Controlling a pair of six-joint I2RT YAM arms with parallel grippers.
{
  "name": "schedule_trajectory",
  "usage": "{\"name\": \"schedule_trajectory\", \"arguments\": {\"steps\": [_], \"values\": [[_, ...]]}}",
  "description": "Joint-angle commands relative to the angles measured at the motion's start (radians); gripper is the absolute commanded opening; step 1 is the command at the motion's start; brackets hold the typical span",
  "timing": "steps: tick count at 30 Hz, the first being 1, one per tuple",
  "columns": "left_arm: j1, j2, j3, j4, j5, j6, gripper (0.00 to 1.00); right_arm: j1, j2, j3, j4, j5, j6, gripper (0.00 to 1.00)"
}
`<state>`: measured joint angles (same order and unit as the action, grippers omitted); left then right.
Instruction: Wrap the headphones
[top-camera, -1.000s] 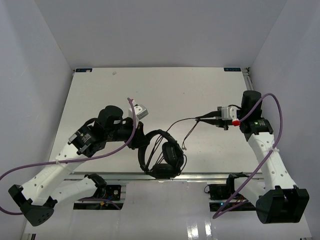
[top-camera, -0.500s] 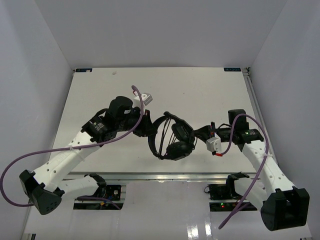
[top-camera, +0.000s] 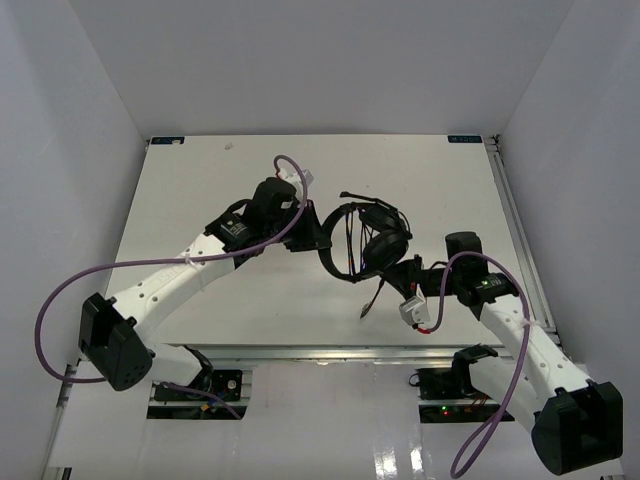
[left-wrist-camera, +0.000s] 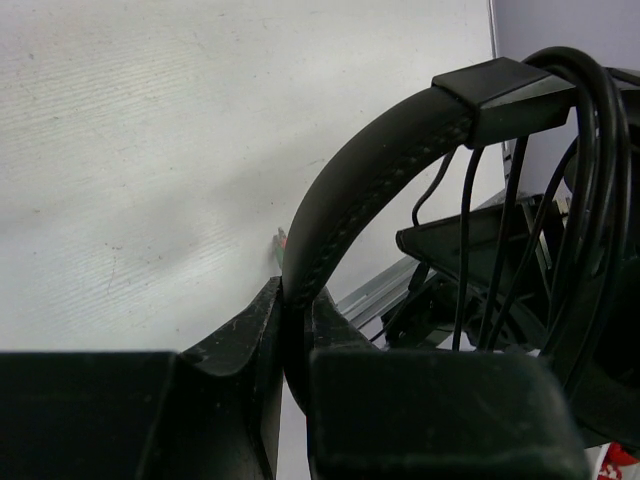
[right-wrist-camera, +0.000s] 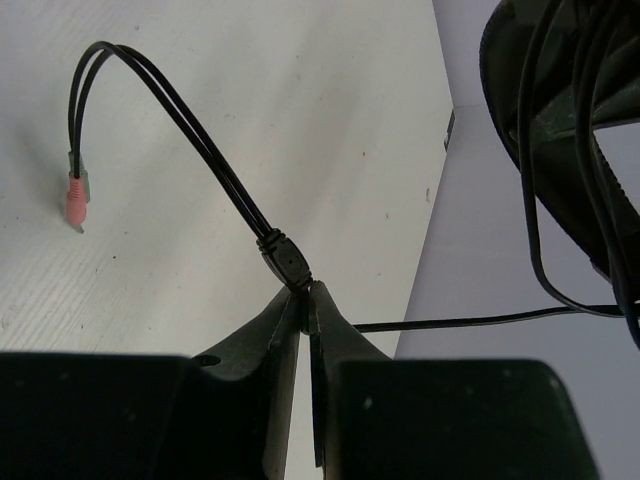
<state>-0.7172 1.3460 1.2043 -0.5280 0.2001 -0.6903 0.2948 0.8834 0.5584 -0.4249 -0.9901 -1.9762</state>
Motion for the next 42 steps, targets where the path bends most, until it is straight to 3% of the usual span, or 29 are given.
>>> {"name": "schedule_trajectory", "arguments": {"steps": [1,21,26,32,35,38,40,42], "values": [[0.005,0.025,0.076,0.090,-0.055,-0.077,0.00,0.016,-0.011,-0.029,0.044,0.043,-0.117,0.13],[0.005,0.237,0.084,0.133,-0.257,-0.097,0.00,0.110,0.052,-0.051,-0.033,0.162,-0.255,0.17],[0.005,0.304,0.072,0.144,-0.294,-0.110,0.00,0.113,0.084,-0.063,0.001,0.184,-0.266,0.22],[0.005,0.389,0.088,0.166,-0.309,-0.117,0.00,0.113,0.088,-0.097,-0.031,0.186,-0.309,0.37],[0.007,0.428,0.109,0.164,-0.327,-0.118,0.00,0.113,0.066,-0.073,-0.062,0.162,-0.210,0.46],[0.007,0.456,0.124,0.165,-0.341,-0.119,0.00,0.125,0.042,-0.032,-0.058,0.135,-0.005,0.55],[0.006,0.465,0.130,0.165,-0.346,-0.121,0.00,0.127,0.021,-0.009,0.012,0.137,0.215,0.69],[0.006,0.464,0.129,0.166,-0.362,-0.126,0.00,0.129,-0.002,0.020,0.100,0.147,0.590,0.75]]}}
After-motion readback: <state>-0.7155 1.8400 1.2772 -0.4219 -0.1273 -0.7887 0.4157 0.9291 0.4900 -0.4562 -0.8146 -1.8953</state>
